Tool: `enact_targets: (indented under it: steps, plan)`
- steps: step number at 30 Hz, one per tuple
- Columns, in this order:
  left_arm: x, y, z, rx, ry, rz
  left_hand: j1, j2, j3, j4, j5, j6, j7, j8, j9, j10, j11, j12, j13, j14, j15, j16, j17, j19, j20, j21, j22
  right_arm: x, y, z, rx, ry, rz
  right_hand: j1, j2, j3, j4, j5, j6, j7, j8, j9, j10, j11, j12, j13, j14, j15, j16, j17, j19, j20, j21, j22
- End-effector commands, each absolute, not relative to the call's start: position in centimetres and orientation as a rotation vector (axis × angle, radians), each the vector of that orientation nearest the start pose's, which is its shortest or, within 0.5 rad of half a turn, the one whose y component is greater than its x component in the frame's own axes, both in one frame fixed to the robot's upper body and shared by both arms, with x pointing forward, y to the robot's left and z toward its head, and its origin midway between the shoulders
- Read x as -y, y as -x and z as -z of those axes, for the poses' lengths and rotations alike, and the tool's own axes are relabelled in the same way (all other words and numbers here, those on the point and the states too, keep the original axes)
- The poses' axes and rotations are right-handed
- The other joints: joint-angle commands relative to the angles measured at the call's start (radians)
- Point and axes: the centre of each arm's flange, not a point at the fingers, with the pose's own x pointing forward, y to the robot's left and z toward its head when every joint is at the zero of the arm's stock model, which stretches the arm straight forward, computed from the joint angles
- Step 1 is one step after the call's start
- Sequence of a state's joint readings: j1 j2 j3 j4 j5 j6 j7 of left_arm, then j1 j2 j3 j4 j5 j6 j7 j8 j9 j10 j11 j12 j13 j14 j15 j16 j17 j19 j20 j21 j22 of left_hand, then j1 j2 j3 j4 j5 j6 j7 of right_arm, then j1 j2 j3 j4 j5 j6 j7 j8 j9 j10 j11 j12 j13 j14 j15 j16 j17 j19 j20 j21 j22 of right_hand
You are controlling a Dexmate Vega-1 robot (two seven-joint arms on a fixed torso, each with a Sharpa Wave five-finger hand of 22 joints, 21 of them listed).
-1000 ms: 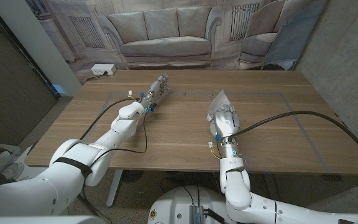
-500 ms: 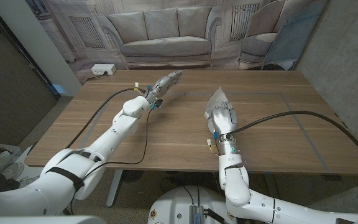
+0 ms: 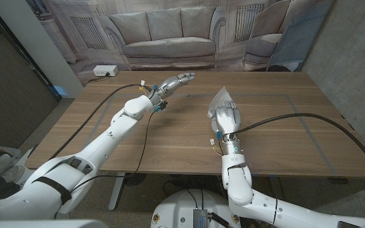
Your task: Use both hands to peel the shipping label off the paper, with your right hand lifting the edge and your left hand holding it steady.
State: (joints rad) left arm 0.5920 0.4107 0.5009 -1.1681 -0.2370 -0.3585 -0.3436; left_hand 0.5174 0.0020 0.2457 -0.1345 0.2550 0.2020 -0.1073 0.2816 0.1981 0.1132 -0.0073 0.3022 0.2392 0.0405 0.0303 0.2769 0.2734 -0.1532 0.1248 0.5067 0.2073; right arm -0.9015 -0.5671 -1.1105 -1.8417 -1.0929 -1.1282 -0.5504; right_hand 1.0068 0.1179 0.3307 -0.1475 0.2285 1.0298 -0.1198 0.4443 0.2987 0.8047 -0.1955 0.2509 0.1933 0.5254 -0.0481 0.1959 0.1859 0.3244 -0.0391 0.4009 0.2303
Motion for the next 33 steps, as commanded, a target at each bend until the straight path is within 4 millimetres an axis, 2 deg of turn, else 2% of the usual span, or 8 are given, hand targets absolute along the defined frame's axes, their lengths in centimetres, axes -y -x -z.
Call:
enact_targets:
  steps: [1,14,17,18,25,30,33]
  plan:
    - [-17.2,-63.9,-3.9,0.727,-0.55,0.636,0.027,0.002,0.004,-0.01,-0.003,0.043,-0.032,0.019,0.002,-0.008,0.002,0.001,0.008,-0.01,0.012,-0.006,0.013,-0.008,0.012,-0.005,0.004,11.6,-50.6,9.8,0.698,1.559,0.793,0.013,-0.001,-0.002,0.003,0.006,0.005,-0.002,0.011,0.006,0.013,-0.002,-0.005,0.002,0.009,-0.186,-0.001,0.002,0.01,-0.043,0.007,0.005]
    - [-17.4,-63.0,-3.7,0.718,-0.584,0.741,0.067,0.002,0.01,-0.016,-0.008,0.087,-0.019,0.03,0.006,-0.046,0.009,-0.007,0.019,-0.052,0.022,-0.015,0.033,-0.037,0.013,-0.016,0.006,11.8,-51.7,8.6,0.705,1.559,0.803,0.018,0.0,-0.007,0.004,0.008,0.005,-0.001,0.016,0.007,0.019,-0.001,-0.007,0.003,0.011,-0.187,-0.002,0.002,0.012,-0.048,0.012,0.005]
    - [-17.5,-62.8,-3.6,0.725,-0.593,0.738,0.094,0.018,0.023,-0.019,-0.015,0.134,-0.02,0.049,0.009,-0.047,0.01,-0.004,0.023,-0.053,0.021,-0.012,0.042,-0.039,0.015,-0.016,0.006,12.0,-52.1,8.5,0.697,1.553,0.808,0.019,0.001,-0.008,0.004,0.009,0.005,-0.001,0.016,0.006,0.02,-0.001,-0.008,0.003,0.012,-0.187,-0.002,0.002,0.013,-0.05,0.014,0.006]
    - [-17.6,-62.5,-3.5,0.735,-0.607,0.727,0.103,0.02,0.026,-0.02,-0.019,0.158,-0.01,0.058,0.01,-0.044,0.009,-0.002,0.025,-0.053,0.021,-0.012,0.045,-0.037,0.014,-0.015,0.006,12.1,-52.3,8.4,0.694,1.552,0.811,0.02,0.001,-0.008,0.004,0.009,0.005,-0.001,0.016,0.005,0.02,-0.001,-0.008,0.003,0.013,-0.187,-0.002,0.002,0.014,-0.05,0.015,0.006]
    - [-17.3,-61.8,-3.5,0.728,-0.66,0.742,0.13,0.015,0.03,-0.026,-0.025,0.19,-0.009,0.069,0.011,-0.024,0.003,0.012,0.031,-0.042,0.015,-0.006,0.054,-0.03,0.012,-0.012,0.007,12.2,-52.9,7.8,0.69,1.541,0.835,0.021,0.001,-0.01,0.005,0.01,0.005,0.0,0.017,0.004,0.022,-0.001,-0.01,0.003,0.015,-0.187,-0.003,0.002,0.016,-0.051,0.018,0.006]
    - [-17.2,-61.2,-3.4,0.746,-0.711,0.719,0.146,-0.011,0.024,-0.032,-0.028,0.149,-0.004,0.053,0.013,-0.033,0.008,0.012,0.036,-0.044,0.017,-0.008,0.059,-0.027,0.021,-0.011,0.006,12.3,-53.0,7.3,0.693,1.532,0.858,0.021,0.001,-0.011,0.005,0.011,0.007,-0.002,0.018,0.003,0.022,-0.002,-0.011,0.003,0.016,-0.186,-0.004,0.001,0.016,-0.052,0.02,0.007]
    - [-17.1,-60.8,-3.4,0.758,-0.73,0.71,0.16,-0.045,0.011,-0.038,-0.025,0.134,-0.004,0.05,0.018,-0.045,0.012,0.01,0.04,-0.046,0.021,-0.008,0.062,-0.015,0.026,-0.008,0.005,12.3,-52.9,7.0,0.702,1.526,0.867,0.022,0.001,-0.012,0.005,0.011,0.005,-0.001,0.019,0.003,0.023,-0.002,-0.011,0.003,0.016,-0.187,-0.004,0.001,0.016,-0.052,0.021,0.007]
